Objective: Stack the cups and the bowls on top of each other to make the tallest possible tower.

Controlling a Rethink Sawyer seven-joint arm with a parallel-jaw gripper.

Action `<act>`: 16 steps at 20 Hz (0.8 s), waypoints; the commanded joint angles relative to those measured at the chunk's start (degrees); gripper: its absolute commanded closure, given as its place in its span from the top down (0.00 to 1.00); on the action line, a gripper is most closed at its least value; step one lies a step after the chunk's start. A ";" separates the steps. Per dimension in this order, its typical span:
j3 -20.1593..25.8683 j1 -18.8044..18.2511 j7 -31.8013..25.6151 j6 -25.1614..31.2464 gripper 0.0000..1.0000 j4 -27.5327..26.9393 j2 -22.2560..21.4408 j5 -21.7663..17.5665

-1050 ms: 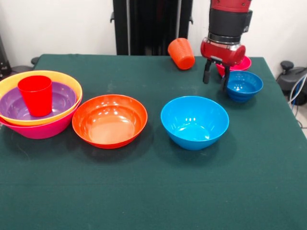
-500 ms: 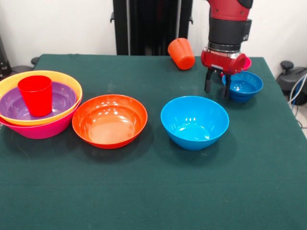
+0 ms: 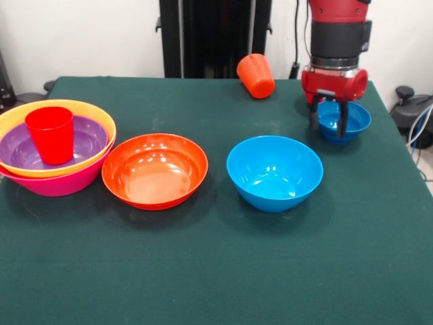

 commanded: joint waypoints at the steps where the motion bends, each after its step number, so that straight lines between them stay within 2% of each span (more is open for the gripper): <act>1: 8.05 -1.30 12.97 5.58 1.00 4.69 -6.51 -0.44; 6: 7.55 -0.13 13.74 6.52 1.00 6.79 -8.32 1.39; 11: 7.15 0.02 13.25 9.01 1.00 9.68 -12.01 1.70; 13: 7.44 -0.38 13.26 7.72 1.00 10.21 -11.41 0.91; 16: 6.74 -0.86 12.39 4.26 1.00 9.80 -8.15 -0.80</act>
